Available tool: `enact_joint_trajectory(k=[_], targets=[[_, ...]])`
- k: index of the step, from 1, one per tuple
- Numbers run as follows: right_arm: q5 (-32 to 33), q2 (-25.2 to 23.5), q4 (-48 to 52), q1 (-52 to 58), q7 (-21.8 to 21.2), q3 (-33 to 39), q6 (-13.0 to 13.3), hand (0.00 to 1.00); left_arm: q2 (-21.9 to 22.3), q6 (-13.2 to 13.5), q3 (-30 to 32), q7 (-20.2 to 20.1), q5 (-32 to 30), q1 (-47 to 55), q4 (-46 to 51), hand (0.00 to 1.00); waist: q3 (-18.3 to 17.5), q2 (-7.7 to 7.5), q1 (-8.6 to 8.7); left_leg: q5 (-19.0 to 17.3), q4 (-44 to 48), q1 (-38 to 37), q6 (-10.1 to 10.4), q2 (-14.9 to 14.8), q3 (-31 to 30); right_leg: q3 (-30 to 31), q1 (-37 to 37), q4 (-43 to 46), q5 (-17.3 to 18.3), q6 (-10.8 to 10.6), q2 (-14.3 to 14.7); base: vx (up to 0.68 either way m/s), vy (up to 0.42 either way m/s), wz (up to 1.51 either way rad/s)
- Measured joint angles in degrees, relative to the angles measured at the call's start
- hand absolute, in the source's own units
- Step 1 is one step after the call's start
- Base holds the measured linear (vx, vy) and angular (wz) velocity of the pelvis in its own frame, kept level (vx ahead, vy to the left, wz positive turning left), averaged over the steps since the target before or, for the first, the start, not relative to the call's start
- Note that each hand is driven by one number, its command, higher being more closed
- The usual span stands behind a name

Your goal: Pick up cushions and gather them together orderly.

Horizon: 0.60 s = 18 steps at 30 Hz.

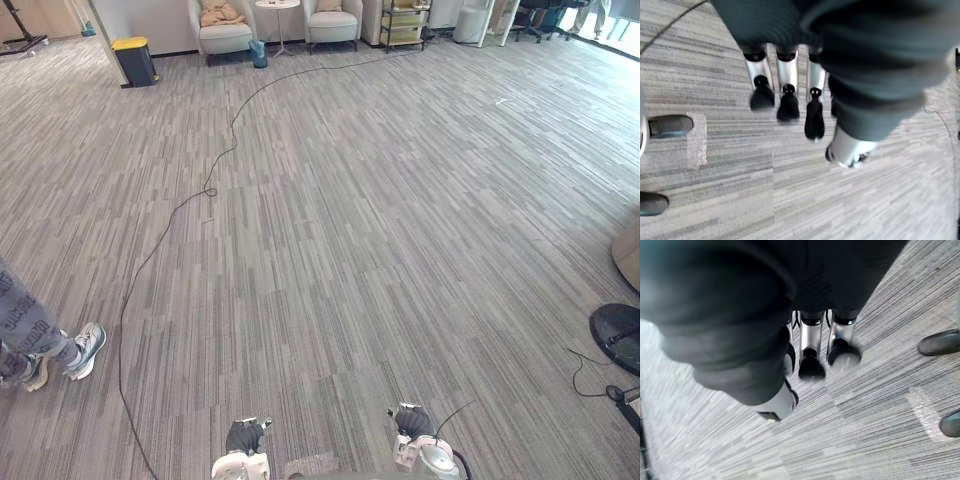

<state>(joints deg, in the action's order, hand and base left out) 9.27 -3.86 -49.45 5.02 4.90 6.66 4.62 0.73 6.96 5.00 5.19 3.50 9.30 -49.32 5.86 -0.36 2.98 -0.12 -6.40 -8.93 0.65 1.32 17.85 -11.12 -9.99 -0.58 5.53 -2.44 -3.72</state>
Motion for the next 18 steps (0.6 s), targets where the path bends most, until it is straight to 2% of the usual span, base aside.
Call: enact_joint_trajectory(k=[5, 18], targets=[[1.0, 0.0, -4.5, -2.4, 0.0, 2.1, -0.3, 0.0, -0.6, -0.1, 0.0, 0.3, 0.1, -1.8, -2.5, 0.0, 0.0, -0.69, -0.19, 0.0, 0.0, 0.8, 0.0, 0.5, -1.1, -1.0, -0.1, -0.3, 0.1, -0.2, -0.3, 0.04, -0.005, 0.1], [2.1, 0.1, -7.5, -4.1, 0.2, 3.9, -0.6, 0.0, -1.6, -0.3, 0.0, 0.2, 0.5, -3.0, -5.5, 0.0, 0.1, -0.62, -0.13, 0.2, 0.0, 0.8, -0.2, 0.7, -1.7, -1.9, -0.1, 0.3, 0.4, -0.6, -0.6, -0.03, -0.005, 0.03]])
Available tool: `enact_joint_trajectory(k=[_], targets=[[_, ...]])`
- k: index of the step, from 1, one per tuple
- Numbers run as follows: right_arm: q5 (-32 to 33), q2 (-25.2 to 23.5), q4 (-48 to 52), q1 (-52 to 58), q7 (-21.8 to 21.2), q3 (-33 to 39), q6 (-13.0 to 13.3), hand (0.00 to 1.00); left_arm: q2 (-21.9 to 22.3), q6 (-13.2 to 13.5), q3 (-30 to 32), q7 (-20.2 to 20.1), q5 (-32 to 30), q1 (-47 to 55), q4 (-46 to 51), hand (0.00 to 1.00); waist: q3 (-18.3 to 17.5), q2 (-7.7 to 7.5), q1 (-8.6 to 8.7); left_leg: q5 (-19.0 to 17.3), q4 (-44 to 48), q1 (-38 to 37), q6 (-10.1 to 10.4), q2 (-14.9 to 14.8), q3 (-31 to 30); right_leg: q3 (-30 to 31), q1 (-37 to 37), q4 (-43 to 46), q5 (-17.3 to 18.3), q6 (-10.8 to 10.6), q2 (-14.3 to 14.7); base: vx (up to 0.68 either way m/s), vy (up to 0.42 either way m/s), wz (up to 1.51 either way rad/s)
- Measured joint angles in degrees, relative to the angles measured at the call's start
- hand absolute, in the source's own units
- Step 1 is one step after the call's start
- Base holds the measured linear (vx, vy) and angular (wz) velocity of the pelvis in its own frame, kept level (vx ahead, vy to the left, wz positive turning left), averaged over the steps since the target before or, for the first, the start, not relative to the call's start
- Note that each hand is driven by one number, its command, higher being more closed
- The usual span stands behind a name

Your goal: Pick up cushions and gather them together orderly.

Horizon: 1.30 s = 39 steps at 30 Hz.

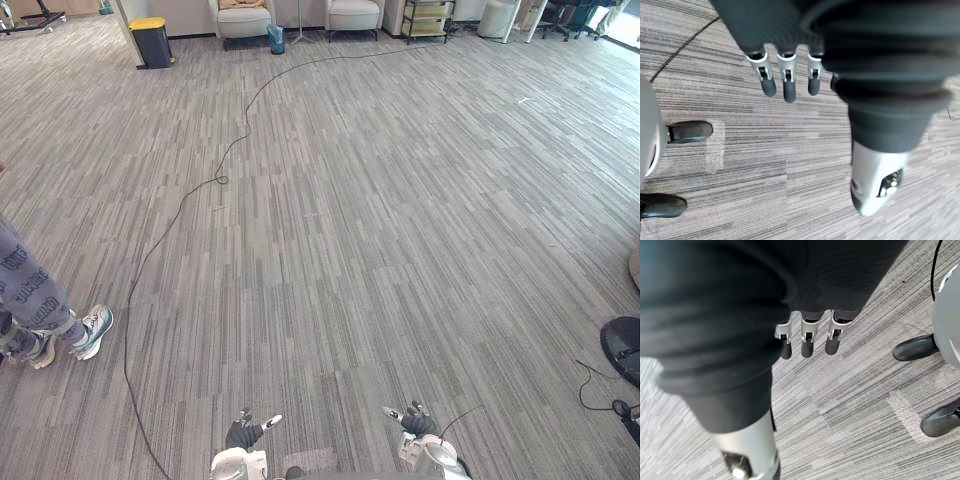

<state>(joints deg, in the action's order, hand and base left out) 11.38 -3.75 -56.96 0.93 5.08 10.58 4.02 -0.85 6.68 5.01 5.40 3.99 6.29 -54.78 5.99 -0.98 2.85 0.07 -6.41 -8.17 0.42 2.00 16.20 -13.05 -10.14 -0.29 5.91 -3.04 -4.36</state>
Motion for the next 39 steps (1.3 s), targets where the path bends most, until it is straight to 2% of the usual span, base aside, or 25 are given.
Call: enact_joint_trajectory(k=[12, 24, 26, 28, 29, 31, 32, 33, 34, 35, 36, 37, 38, 39], targets=[[0.0, 0.1, -0.3, -0.6, -0.3, 0.0, 0.0, 0.0, -0.7, -0.8, -0.5, -0.3, -0.6, -1.1, -1.0, 0.0, 1.2, -0.64, 0.07, -0.6, 0.0, 0.1, -0.5, 0.8, -0.1, 0.1, -0.1, -0.3, 0.2, -0.3, -0.7, 0.0, 0.006, 0.0], [-0.1, 1.6, -0.3, -1.0, -0.5, -0.1, -0.1, 0.0, -0.7, -1.0, -0.5, -0.5, -1.6, -1.4, -1.1, 0.0, 2.1, 0.0, 0.13, -1.2, 0.0, 0.1, -0.1, 0.7, 0.3, 0.2, -0.5, -1.2, 0.3, -0.4, -0.6, 0.0, -0.012, -0.01], [-0.1, 2.3, -0.4, -0.8, -0.5, -0.1, -0.2, 0.0, -0.7, -1.1, -0.4, -0.4, -1.6, -1.8, -0.9, 0.0, 2.4, 0.12, 0.04, -2.5, 0.5, 0.7, -0.1, 0.6, 0.5, 0.1, 0.2, 0.1, 1.4, -0.4, -0.6, -0.01, -0.009, 0.03], [0.0, 2.4, -0.3, -0.7, -0.5, -0.1, -0.1, 0.0, -1.2, -1.2, 0.2, -0.4, -1.5, -1.8, -0.3, 0.0, 2.7, -0.54, 0.01, -6.1, 8.0, 4.9, -0.2, 0.0, 0.5, -0.2, 2.0, 2.1, 2.8, -0.2, -1.3, 0.03, -0.031, 0.06], [0.0, 2.9, -0.2, -0.7, -0.5, 0.0, -0.1, 0.0, -1.2, -1.1, 1.0, -0.4, -1.0, -1.8, 0.8, 0.0, 3.2, -0.32, -0.12, -11.0, 18.7, 10.0, -0.5, -2.2, 0.8, -0.1, 3.1, 3.4, 3.7, 0.4, -1.0, 0.11, -0.056, 0.01], [0.0, 4.0, 0.0, -0.7, -0.4, 0.4, -0.1, 0.0, -0.5, -1.2, 4.9, -0.4, 0.6, -1.7, 2.2, 0.0, 4.9, 0.57, -0.37, -15.6, 35.2, 15.8, 0.4, -6.8, 2.8, -0.2, 1.7, 3.9, 5.4, 0.9, 0.4, 0.1, -0.025, 0.05], [0.0, 4.1, 0.0, -0.5, -0.3, 0.4, -0.1, 0.0, -0.5, -1.2, 5.6, -0.4, 0.9, -1.7, 2.5, 0.0, 5.3, 0.47, -0.48, -15.6, 38.7, 16.9, 0.6, -7.6, 3.4, -0.1, 1.2, 3.9, 5.8, 1.0, 0.4, 0.13, 0.032, 0.06], [0.0, 4.0, 0.1, 0.4, -0.3, 0.5, -0.1, 0.0, -0.6, -1.2, 7.7, -0.3, 1.7, -1.2, 3.4, 0.0, 5.7, 0.35, -1.44, -15.3, 49.1, 21.2, 2.0, -10.6, 4.8, -0.2, -0.5, 3.6, 6.6, 1.4, 0.4, 0.21, 0.064, 0.01], [0.0, 4.6, 0.0, 0.8, 0.0, 0.8, -0.2, 0.0, -0.9, -1.2, 8.2, 0.0, 2.3, -0.9, 3.4, 0.0, 6.4, -0.08, -1.93, -17.6, 51.5, 22.6, 2.1, -11.8, 5.0, -0.2, -2.6, 3.2, 7.2, 1.6, 0.2, 0.18, 0.055, 0.02], [0.0, 4.9, -0.2, 1.5, 0.1, 0.9, -0.4, 0.0, -1.0, -1.3, 8.4, 0.0, 2.7, -0.7, 3.4, 0.0, 6.4, 0.03, -2.2, -18.3, 50.7, 23.4, 1.6, -12.1, 5.0, -0.3, -3.5, 3.0, 7.3, 1.4, 0.0, 0.2, 0.075, 0.01], [0.0, 5.1, -0.3, 2.2, 0.3, 1.4, -0.7, 0.0, -0.8, -1.2, 8.8, 0.1, 3.6, -0.5, 3.7, 0.0, 6.4, 0.12, -2.56, -18.3, 48.4, 24.8, 1.3, -12.2, 5.0, -0.4, -4.2, 2.9, 8.0, 0.8, -0.8, 0.27, 0.159, -0.07], [0.4, 4.9, -0.3, 2.6, 0.6, 2.4, -0.9, 0.0, -0.7, -0.9, 8.9, 0.2, 4.1, -0.2, 4.7, 0.0, 6.5, 0.16, -2.96, -15.6, 40.0, 27.5, 1.0, -11.4, 4.5, -0.3, -4.5, 3.0, 9.4, -1.0, -2.8, 0.33, 0.213, -0.14], [0.5, 4.9, -0.3, 2.5, 0.7, 2.5, -1.0, 0.0, -0.6, -0.9, 8.9, 0.0, 4.2, -0.2, 4.8, 0.0, 6.6, 0.11, -3.03, -11.5, 35.9, 28.5, 1.0, -10.5, 3.7, -0.1, -4.7, 3.1, 10.3, -1.8, -3.9, 0.38, 0.293, -0.23], [0.5, 5.0, -0.3, 2.5, 0.7, 2.4, -1.3, 0.0, -0.6, -0.8, 9.0, 0.2, 4.4, -0.4, 4.8, 0.0, 6.8, -0.74, -3.41, -7.6, 32.7, 27.6, -0.7, -7.7, 4.1, 0.8, -5.1, 2.9, 11.4, -2.6, -6.4, 0.39, 0.228, -0.08]])
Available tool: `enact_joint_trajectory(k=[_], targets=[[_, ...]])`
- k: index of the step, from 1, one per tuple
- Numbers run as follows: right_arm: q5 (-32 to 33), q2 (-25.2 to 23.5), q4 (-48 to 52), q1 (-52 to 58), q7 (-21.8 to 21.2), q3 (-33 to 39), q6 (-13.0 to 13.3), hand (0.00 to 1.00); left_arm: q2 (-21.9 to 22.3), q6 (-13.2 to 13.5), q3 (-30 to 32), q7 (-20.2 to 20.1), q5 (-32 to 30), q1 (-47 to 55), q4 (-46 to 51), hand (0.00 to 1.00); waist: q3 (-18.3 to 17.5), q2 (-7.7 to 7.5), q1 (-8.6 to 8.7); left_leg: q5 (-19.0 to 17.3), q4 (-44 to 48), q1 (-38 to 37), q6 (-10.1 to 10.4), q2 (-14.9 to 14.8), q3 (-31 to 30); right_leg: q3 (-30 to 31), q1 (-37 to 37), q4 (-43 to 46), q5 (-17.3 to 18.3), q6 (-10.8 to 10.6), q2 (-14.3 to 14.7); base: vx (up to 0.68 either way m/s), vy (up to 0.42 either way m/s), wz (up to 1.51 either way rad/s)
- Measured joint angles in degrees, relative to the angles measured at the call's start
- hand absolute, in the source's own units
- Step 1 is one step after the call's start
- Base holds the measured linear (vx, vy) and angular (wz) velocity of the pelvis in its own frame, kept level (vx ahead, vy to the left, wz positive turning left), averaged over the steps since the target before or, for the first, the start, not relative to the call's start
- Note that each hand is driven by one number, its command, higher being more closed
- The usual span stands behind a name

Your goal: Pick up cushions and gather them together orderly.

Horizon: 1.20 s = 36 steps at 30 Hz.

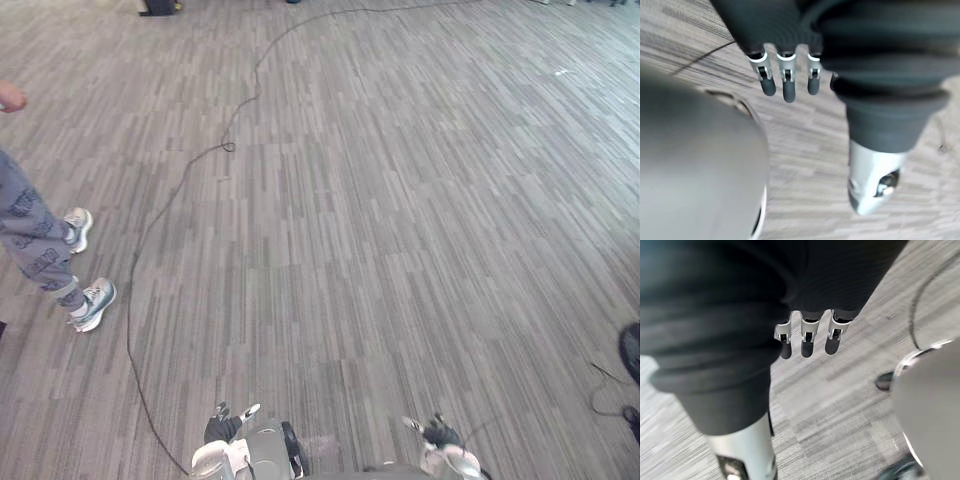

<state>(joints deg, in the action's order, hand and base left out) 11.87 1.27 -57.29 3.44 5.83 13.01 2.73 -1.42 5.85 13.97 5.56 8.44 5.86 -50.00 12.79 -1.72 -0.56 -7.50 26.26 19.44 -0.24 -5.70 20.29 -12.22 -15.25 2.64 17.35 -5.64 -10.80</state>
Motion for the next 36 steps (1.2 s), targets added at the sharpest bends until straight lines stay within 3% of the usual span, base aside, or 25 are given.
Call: enact_joint_trajectory(k=[2, 5, 7, 8, 9, 10, 11, 13, 14, 16, 18, 19, 20, 21, 23, 24, 25, 26, 27, 29, 31, 33, 34, 35, 36], targets=[[-0.1, -0.1, 0.1, -0.3, -0.2, -0.1, 0.2, 0.0, 0.1, 0.0, -0.1, 0.3, 0.0, -0.6, -0.2, 0.0, -0.1, 0.16, 0.32, -2.2, 1.5, 0.7, -1.3, 0.9, 1.1, 1.3, 0.6, 0.0, -2.3, 1.8, -0.3, 0.47, 0.209, -0.03], [-0.2, -1.4, 0.0, -0.2, -0.1, 1.0, 0.1, 0.0, -0.2, 0.1, 2.1, 0.4, 0.7, -0.7, -0.1, 0.0, -0.2, -1.04, -0.61, -7.5, 7.0, 0.3, -3.1, 0.2, 1.7, 3.7, 0.0, 2.1, -6.4, -1.3, -1.1, 0.42, 0.203, -0.1], [-0.7, -1.4, 0.0, -0.2, -0.3, 1.0, 0.2, 0.0, 0.0, 0.0, 2.4, 0.5, 0.7, -0.7, -0.3, 0.0, -0.4, -1.43, -1.7, -10.2, 4.3, -3.9, -2.2, 0.5, 3.0, 6.3, 3.1, 10.8, -7.2, -1.7, -1.8, 0.46, 0.213, -0.39], [-0.7, -1.5, 0.0, 0.0, -0.4, 1.4, 0.2, 0.0, -0.6, 0.0, 1.2, 0.5, 0.7, -0.7, -1.2, 0.0, -0.8, -2.09, -1.58, -10.8, 1.1, -7.2, -1.9, 2.0, 3.5, 7.0, 8.0, 23.1, -8.7, -2.1, -3.4, 0.5, 0.195, -0.18], [-0.6, -1.5, 0.2, 0.2, -0.6, 1.6, 0.2, 0.0, -1.6, -0.2, -0.5, 0.4, 0.7, -0.7, -2.3, 0.0, -0.5, -2.42, -1.02, -11.6, -2.7, -11.8, -1.5, 3.6, 3.5, 6.9, 13.8, 36.5, -13.5, -1.8, -5.4, 0.32, 0.113, -0.11], [-0.7, -1.3, 0.3, 0.1, -0.7, 2.1, 0.3, 0.0, -1.8, -0.3, -1.0, 0.5, 0.6, -0.7, -2.6, 0.0, -0.4, -2.25, -0.86, -11.7, -4.2, -13.8, -1.4, 4.0, 3.5, 6.9, 16.0, 41.9, -13.3, -1.3, -5.8, 0.47, 0.106, -0.08], [-0.7, -0.6, 0.5, -0.3, -0.8, 2.0, 0.5, 0.0, -1.9, -0.6, -2.3, 0.6, 0.6, -0.4, -3.2, 0.0, 0.1, -1.08, 0.05, -11.7, -8.8, -20.4, -1.2, 4.6, 3.3, 4.8, 20.3, 52.3, -9.7, 1.2, -6.1, 0.52, 0.113, -0.05], [-0.7, 0.4, 2.4, -0.3, -1.1, 1.7, 0.9, 0.0, -1.4, -0.7, -4.7, 0.6, 0.5, -0.3, -4.4, 0.0, 0.3, 0.85, 1.25, -11.5, -14.9, -29.0, -0.8, 4.4, 2.8, -1.6, 26.0, 57.2, -3.9, 3.7, -5.2, 0.59, 0.119, 0.06], [-0.7, 1.0, 3.2, -0.9, -1.3, 0.5, 1.6, 0.0, -1.2, -0.7, -5.7, 0.6, 0.5, -0.9, -5.3, 0.0, 0.4, 1.76, 2.02, -11.4, -17.2, -32.6, -0.7, 3.5, 2.8, -5.5, 31.1, 54.8, -0.6, 5.6, -3.4, 0.56, 0.047, 0.29], [-0.8, 1.4, 4.1, -2.3, -1.5, -0.6, 1.9, 0.0, -1.1, -0.8, -7.2, 0.4, 0.0, -2.6, -6.6, 0.0, 0.8, 2.24, 3.12, -11.4, -18.1, -35.6, -0.7, 2.1, 2.5, -9.3, 37.9, 43.2, -0.4, 6.9, -0.1, 0.57, -0.013, 0.48], [-0.8, 1.2, 4.4, -2.6, -1.5, -1.1, 2.0, 0.0, -0.7, -0.8, -7.7, 0.3, -1.1, -2.9, -6.4, 0.0, 1.1, 1.4, 4.0, -11.3, -19.7, -40.1, -0.4, 2.3, -0.2, -9.2, 40.4, 18.2, -11.6, 6.1, 4.7, 0.71, -0.112, 0.74], [-0.7, 1.1, 3.9, -2.1, -1.5, -1.6, 2.0, 0.0, -0.8, -0.5, -7.6, 0.2, -1.5, -2.4, -6.3, 0.0, 1.0, 0.11, 4.19, -11.6, -20.3, -43.4, 0.7, 3.3, -2.0, -8.2, 40.0, 10.5, -18.6, 8.9, 5.7, 0.74, -0.143, 0.65], [-0.7, 1.2, 3.9, -2.1, -1.6, -1.5, 2.0, 0.0, -0.8, -0.6, -7.5, 0.2, -1.6, -2.6, -6.5, 0.0, 1.2, 0.38, 4.5, -11.9, -20.2, -44.0, 1.2, 3.1, -2.6, -6.9, 39.9, 11.3, -22.7, 11.1, 6.1, 0.77, -0.162, 0.47], [-1.1, 3.2, 3.8, -3.7, -1.7, -1.2, 2.0, 0.0, 0.9, -0.5, -6.3, 0.2, -1.8, -3.3, -7.1, 0.0, 1.5, 4.23, 4.74, -9.7, -19.8, -46.1, 4.7, -0.5, -3.6, -7.6, 40.5, 17.9, -22.5, 13.0, 7.3, 0.74, -0.193, 0.22], [-1.6, 3.7, 4.0, -4.3, -2.2, 0.5, 2.0, 0.0, 2.3, -0.3, -5.9, -0.1, -2.4, -3.1, -7.0, 0.0, 1.9, 6.12, 4.63, -4.8, -14.9, -45.2, 6.9, -2.5, -4.8, -8.2, 40.8, 23.4, -17.4, 13.7, 8.0, 0.72, -0.226, 0.02], [-2.0, 3.4, 4.0, -4.3, -2.3, 1.0, 1.9, 0.0, 2.2, -0.4, -5.3, -0.1, -2.8, -3.1, -7.9, 0.0, 2.1, 6.41, 4.86, 0.0, -4.3, -41.1, 6.0, -4.4, -7.3, -8.4, 38.8, 24.8, -13.4, 13.3, 8.6, 0.69, -0.234, -0.02], [-1.9, 3.1, 4.1, -3.9, -2.3, 1.3, 1.4, 0.0, 2.6, -0.5, -3.7, -0.4, -2.7, -2.8, -7.3, 0.0, 2.3, 7.0, 4.83, 8.4, 9.2, -35.7, 6.9, -7.4, -9.5, -8.5, 34.7, 22.8, -11.1, 13.3, 10.0, 0.67, -0.2, 0.04], [-2.0, 3.1, 4.2, -3.6, -2.3, 1.1, 1.2, 0.0, 2.6, -0.5, -3.4, -0.4, -2.7, -2.8, -6.9, 0.0, 2.6, 7.33, 4.65, 8.5, 17.0, -32.5, 7.3, -9.3, -9.9, -8.5, 31.9, 21.4, -10.4, 13.4, 11.2, 0.78, -0.16, -0.1], [-1.9, 2.4, 4.2, -3.0, -2.2, 0.2, 0.8, 0.0, 2.7, -0.5, -1.7, -0.7, -2.6, -2.7, -5.9, 0.0, 2.9, 7.02, 3.98, 4.9, 29.2, -27.5, 7.2, -12.5, -8.2, -7.6, 26.3, 18.3, -8.5, 14.2, 13.4, 0.65, -0.103, -0.21], [-1.9, 1.3, 4.2, -2.1, -2.2, -0.2, 0.7, 0.0, 2.1, -0.2, -0.8, -0.8, -2.3, -2.2, -3.8, 0.0, 3.0, 5.34, 2.88, -0.7, 36.1, -21.2, 5.8, -13.8, -5.3, -5.8, 17.7, 12.7, -7.2, 13.8, 14.6, 0.61, -0.095, -0.25], [-1.8, 0.9, 3.3, -1.9, -2.3, -0.9, 0.6, 0.0, 1.6, 0.1, -0.8, -0.7, -1.5, -1.4, -1.7, 0.0, 2.7, 3.7, 2.7, -4.9, 33.6, -14.8, 4.2, -13.0, -1.0, -3.2, 11.3, 7.3, -7.1, 13.0, 14.6, 0.58, -0.064, -0.39], [-1.8, 1.1, 1.1, -2.4, -2.1, -0.4, 0.4, 0.0, 1.5, 0.1, -0.7, -0.7, -0.4, -1.0, 0.0, 0.0, 2.8, 3.14, 0.31, -7.7, 16.2, -7.4, 3.1, -8.3, 2.0, 0.7, 5.6, 3.2, -7.2, 11.5, 13.1, 0.68, 0.04, -0.89], [-1.8, 1.0, 1.0, -2.4, -2.0, -0.2, 0.4, 0.0, 1.7, 0.2, -0.7, -0.7, -0.4, -0.9, 0.1, 0.0, 2.8, 3.01, 0.09, -7.3, 11.2, -6.2, 3.1, -6.9, 1.3, 1.5, 4.4, 2.5, -6.9, 11.0, 12.4, 0.61, 0.12, -0.92], [-1.8, 1.0, 0.0, -2.3, -1.8, 0.0, 0.5, 0.0, 1.7, 0.4, -0.6, -0.6, -0.2, -0.3, 0.1, 0.0, 3.0, 2.73, -0.26, -2.7, -5.6, -4.1, 4.2, -2.0, -2.5, 3.8, 0.8, 0.2, -5.7, 9.2, 10.6, 0.58, 0.181, -0.84], [-1.8, 1.2, -0.1, -1.8, -1.6, 0.0, 0.5, 0.0, 1.9, 0.8, -0.7, -0.5, 0.3, 0.0, 0.3, 0.0, 2.6, 3.19, -0.78, 1.5, -11.4, -2.7, 5.2, -0.6, -5.6, 5.3, -0.8, -1.4, -4.9, 8.0, 10.2, 0.58, 0.217, -0.88]])
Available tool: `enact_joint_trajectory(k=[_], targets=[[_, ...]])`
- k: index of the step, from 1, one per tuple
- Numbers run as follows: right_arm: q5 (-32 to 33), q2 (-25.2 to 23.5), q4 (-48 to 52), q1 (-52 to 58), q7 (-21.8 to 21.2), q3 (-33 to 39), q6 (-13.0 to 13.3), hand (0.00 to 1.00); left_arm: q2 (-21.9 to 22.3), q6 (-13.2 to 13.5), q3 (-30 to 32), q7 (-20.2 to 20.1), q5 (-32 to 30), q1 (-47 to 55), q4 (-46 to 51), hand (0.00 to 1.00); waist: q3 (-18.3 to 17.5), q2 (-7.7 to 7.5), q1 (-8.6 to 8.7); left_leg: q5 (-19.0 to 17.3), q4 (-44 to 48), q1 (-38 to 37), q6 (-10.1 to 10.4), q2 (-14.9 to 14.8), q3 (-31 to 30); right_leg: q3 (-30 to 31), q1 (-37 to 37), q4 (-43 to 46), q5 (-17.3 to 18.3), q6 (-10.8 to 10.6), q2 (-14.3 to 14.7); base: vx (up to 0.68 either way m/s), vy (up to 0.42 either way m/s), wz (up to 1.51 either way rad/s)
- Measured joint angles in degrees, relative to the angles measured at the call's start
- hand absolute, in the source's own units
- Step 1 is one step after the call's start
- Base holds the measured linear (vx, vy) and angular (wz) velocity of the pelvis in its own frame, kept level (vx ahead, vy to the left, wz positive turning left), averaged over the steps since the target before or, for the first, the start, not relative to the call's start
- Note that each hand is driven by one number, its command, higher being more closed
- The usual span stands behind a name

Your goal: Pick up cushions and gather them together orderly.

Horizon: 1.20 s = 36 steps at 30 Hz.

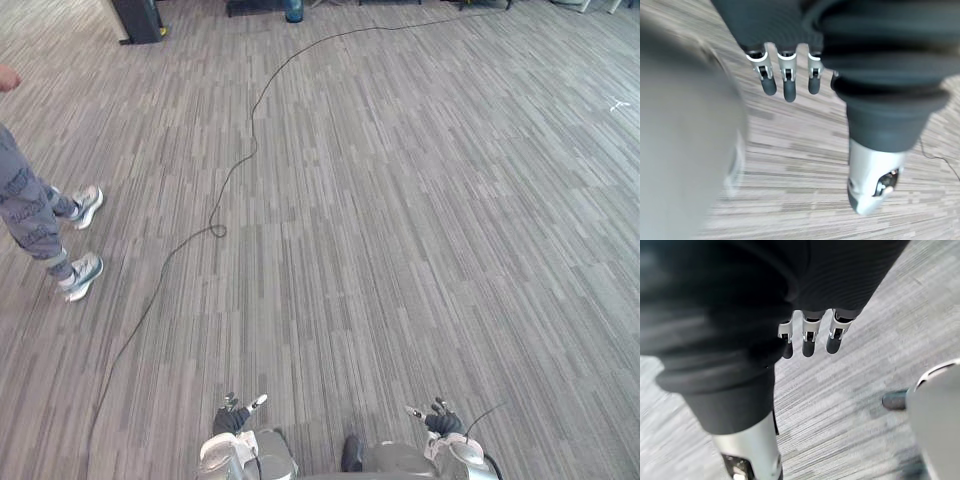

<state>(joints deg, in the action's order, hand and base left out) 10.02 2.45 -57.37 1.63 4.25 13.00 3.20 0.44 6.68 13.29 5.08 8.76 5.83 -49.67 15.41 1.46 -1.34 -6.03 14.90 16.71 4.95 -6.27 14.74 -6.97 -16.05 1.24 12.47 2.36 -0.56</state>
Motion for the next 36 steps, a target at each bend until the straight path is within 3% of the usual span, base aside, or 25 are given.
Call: enact_joint_trajectory(k=[1, 2, 3, 5, 7, 8, 10, 12, 14, 15, 16, 17, 18, 19, 20, 21, 23, 24, 26, 27, 29, 31, 33, 35, 36], targets=[[0.0, 0.0, 0.0, 0.6, 0.2, 0.0, 0.0, 0.0, 0.2, 0.2, 0.0, 0.0, 0.2, 0.0, 0.2, 0.0, -0.1, -0.01, -0.44, 2.2, -0.3, 0.4, 0.6, 0.3, -1.3, 0.9, -0.9, -0.6, 0.5, -0.7, -0.2, 0.61, 0.276, -0.83], [0.0, -0.1, 0.0, 1.1, 0.4, -0.2, 0.0, 0.0, 0.2, 0.3, 0.0, 0.1, 0.4, -0.1, 0.0, 0.0, -0.6, -0.58, -0.87, 6.8, 1.1, 0.1, -1.8, 1.6, -2.3, 2.6, -2.4, -0.9, 1.3, -1.8, -1.2, 0.81, 0.333, -0.71], [0.0, -1.6, 0.5, 1.7, 0.4, 0.0, 0.2, 0.0, -1.3, 0.2, -0.1, 0.0, 0.4, -0.2, 0.0, 0.0, -1.9, -2.67, -0.23, 4.9, 1.4, -0.9, -4.4, 3.8, -2.3, 2.7, -1.0, 3.8, 1.6, -2.3, -4.3, 0.69, 0.271, -0.55], [0.0, -2.5, 0.4, 2.2, 0.4, 0.4, 0.3, 0.0, -2.3, 0.1, 0.0, 0.1, 0.6, -0.2, -0.7, 0.0, -2.2, -4.58, -0.02, 1.5, 2.8, -3.7, -5.4, 4.2, 0.1, 4.7, 4.1, 18.0, 1.6, -2.9, -6.3, 0.73, 0.281, -0.42], [0.0, -3.3, 0.6, 2.2, 0.2, 0.2, 0.4, 0.0, -3.8, -0.2, -0.6, 0.3, 1.4, -0.5, -2.4, 0.0, -2.3, -6.4, -0.11, -2.9, 2.3, -11.5, -6.2, 5.1, 3.0, 4.5, 11.3, 41.4, -1.7, -8.1, -9.6, 0.61, 0.212, -0.54], [0.0, -3.2, 1.0, 2.2, 0.0, 0.1, 0.6, 0.0, -4.1, -0.5, -1.2, 0.3, 1.4, -0.6, -3.3, 0.0, -2.0, -6.0, 0.28, -3.9, 1.6, -14.5, -6.2, 5.2, 3.2, 2.5, 12.7, 46.8, -1.7, -8.3, -10.7, 0.46, 0.135, -0.42], [-0.4, -2.1, 3.1, 2.3, -1.0, -1.0, 1.1, 0.0, -3.9, -0.9, -3.3, 0.3, 1.3, -0.6, -5.3, 0.0, -2.1, -4.05, 1.28, -5.5, -5.5, -25.8, -5.4, 4.3, 6.7, -8.4, 20.0, 56.5, 1.6, -3.5, -14.7, 0.62, 0.217, -0.83], [-0.6, -1.2, 3.8, 1.8, -1.3, -1.9, 1.5, 0.0, -3.9, -0.9, -4.6, 0.1, 1.3, -0.9, -6.1, 0.0, -2.1, -3.16, 1.93, -5.8, -9.0, -29.7, -4.8, 3.3, 8.9, -14.3, 25.2, 53.8, 4.1, -2.7, -14.4, 0.47, 0.127, -0.76], [-0.6, -1.1, 4.7, 1.7, -1.6, -1.9, 1.7, 0.0, -4.1, -0.9, -6.1, -0.3, 0.8, -1.4, -6.6, 0.0, -2.0, -3.01, 2.9, -5.8, -10.2, -32.8, -4.8, 2.2, 12.1, -21.6, 31.1, 40.0, 4.2, -2.1, -12.4, 0.52, 0.04, -0.56], [-0.6, -1.0, 4.8, 1.1, -1.8, -2.0, 1.9, 0.0, -4.0, -0.9, -6.5, -0.3, 0.7, -1.8, -6.9, 0.0, -1.9, -2.81, 3.71, -5.8, -10.8, -34.2, -4.8, 1.8, 13.2, -24.2, 33.4, 28.7, 0.6, -1.4, -10.3, 0.31, -0.002, -0.29], [-0.6, -1.0, 4.7, 0.8, -1.8, -2.0, 1.9, 0.0, -3.9, -0.9, -6.5, -0.3, 0.4, -1.8, -7.0, 0.0, -1.8, -2.76, 4.08, -5.8, -11.0, -34.8, -4.8, 1.7, 13.5, -24.5, 34.0, 24.6, -1.4, -1.4, -9.5, 0.55, -0.024, -0.18], [-0.5, -1.0, 4.7, 0.5, -2.0, -2.0, 1.8, 0.0, -3.5, -0.9, -6.6, -0.3, 0.1, -1.9, -7.2, 0.0, -1.7, -2.75, 4.82, -6.0, -12.3, -36.9, -4.2, 2.2, 14.4, -25.4, 34.7, 13.2, -7.4, -1.7, -7.4, 0.44, -0.028, -0.05], [-0.5, -0.9, 4.8, 0.4, -2.1, -2.0, 1.8, 0.0, -3.4, -0.8, -6.6, -0.4, -0.4, -1.7, -7.2, 0.0, -1.7, -2.74, 4.99, -6.8, -12.4, -38.7, -0.8, 2.7, 14.7, -25.3, 35.3, 9.7, -10.0, -0.6, -6.7, 0.86, -0.096, -0.09], [-0.4, -0.8, 4.7, 0.6, -2.2, -1.9, 1.8, 0.0, -3.1, -0.8, -6.4, -0.4, -0.9, -1.2, -7.3, 0.0, -1.7, -2.56, 5.18, -8.2, -12.3, -42.6, 1.7, 3.3, 14.4, -23.5, 35.0, 9.2, -14.6, 5.5, -5.6, 0.96, -0.167, -0.52], [-0.8, 0.4, 5.3, -0.3, -2.6, -1.7, 1.9, 0.0, -1.2, -0.9, -4.6, -0.4, -1.5, -0.6, -7.3, 0.0, -2.0, 0.87, 5.07, -7.8, -8.0, -44.3, 3.0, 0.1, 14.6, -23.2, 36.0, 17.2, -14.0, 9.3, -4.0, 0.98, -0.201, -0.7], [-1.0, 0.6, 5.6, -0.4, -2.9, -0.6, 1.7, 0.0, -0.5, -0.9, -4.3, -0.4, -2.0, -0.5, -7.2, 0.0, -2.2, 2.49, 5.16, -5.8, 3.4, -40.4, 4.9, -4.1, 13.0, -22.7, 35.4, 19.0, -10.6, 8.6, -2.2, 0.84, -0.239, -0.85], [-1.1, 0.6, 7.1, -0.3, -2.7, -0.2, 0.7, 0.0, 1.0, -1.1, -1.2, -0.4, -2.0, -0.5, -6.3, 0.0, -1.1, 3.96, 4.95, 6.9, 32.6, -28.9, 1.3, -12.5, 8.7, -19.6, 29.7, 16.4, -7.2, 9.1, 3.1, 0.81, -0.221, -0.8], [-1.1, 0.5, 7.1, -0.3, -2.5, -0.4, 0.6, 0.0, 1.1, -1.2, -0.6, -0.6, -2.0, -0.2, -5.1, 0.0, -0.6, 3.99, 4.48, 5.0, 41.8, -25.7, 1.8, -14.4, 7.9, -17.8, 26.8, 15.3, -6.3, 9.4, 5.0, 0.8, -0.134, -1.04], [-0.9, -0.4, 7.0, -0.1, -1.8, -2.2, 0.1, 0.0, -0.5, -1.1, -0.4, -0.7, -2.0, 0.1, -2.8, 0.0, 1.1, 1.49, 3.35, -1.7, 52.3, -19.2, 1.4, -14.6, 6.6, -12.4, 16.4, 11.8, -3.3, 10.4, 6.9, 0.61, -0.077, -1.1], [-0.9, -0.9, 7.0, 0.5, -1.8, -3.7, 0.2, 0.0, -1.4, -0.8, -0.8, -0.6, -1.8, 0.5, -2.2, 0.0, 0.9, -0.66, 3.34, -3.9, 50.5, -15.2, 0.4, -13.4, 6.7, -9.7, 12.2, 8.7, -2.6, 10.1, 7.1, 0.54, -0.057, -1.03], [-0.9, -1.7, 7.0, 0.5, -1.9, -5.0, 0.1, 0.0, -1.6, -0.6, -0.7, -0.7, -1.2, 1.0, -0.2, 0.0, 0.1, -1.62, 2.08, -6.9, 42.4, -8.6, -1.1, -11.1, 6.4, -4.7, 7.4, 5.1, -2.2, 8.9, 7.2, 0.52, -0.006, -1.19], [-0.9, -2.4, 6.8, 0.1, -1.9, -5.0, 0.0, 0.0, -0.8, 0.3, -0.7, -0.7, -0.7, 1.2, 1.9, 0.0, 0.1, -1.7, 0.62, -7.3, 21.9, -2.5, -1.2, -5.2, 0.5, 1.9, 3.1, 3.4, -0.9, 6.8, 6.2, 0.55, 0.079, -1.51], [-0.9, -2.7, 6.6, 0.3, -1.8, -4.9, 0.0, 0.0, -0.6, 0.6, -0.7, -0.2, 0.2, 1.2, 1.9, 0.0, 0.0, -1.67, 0.45, -2.8, 4.5, 0.2, 0.8, 0.0, -6.2, 6.6, -0.5, 1.6, 0.7, 4.5, 4.4, 0.62, 0.25, -1.34], [-0.9, -2.2, 6.6, 1.5, -1.6, -4.9, 0.1, 0.0, 0.1, 0.5, -0.7, 0.1, 0.5, 1.3, 1.6, 0.0, -0.8, -0.43, 0.05, 0.6, -3.9, 1.5, 0.9, 0.4, -6.5, 10.4, -3.7, 0.4, 2.7, 1.7, 4.0, 0.73, 0.362, -1.44], [-0.9, -2.5, 6.5, 2.2, -1.5, -4.8, 0.1, 0.0, 0.0, 0.6, -0.5, 0.0, 1.3, 1.3, 1.7, 0.0, -1.4, -0.45, -0.81, 7.6, -1.3, 1.1, -0.7, 0.4, -6.6, 13.1, -5.7, 1.8, 4.8, 0.8, 3.1, 0.72, 0.38, -1.36]])
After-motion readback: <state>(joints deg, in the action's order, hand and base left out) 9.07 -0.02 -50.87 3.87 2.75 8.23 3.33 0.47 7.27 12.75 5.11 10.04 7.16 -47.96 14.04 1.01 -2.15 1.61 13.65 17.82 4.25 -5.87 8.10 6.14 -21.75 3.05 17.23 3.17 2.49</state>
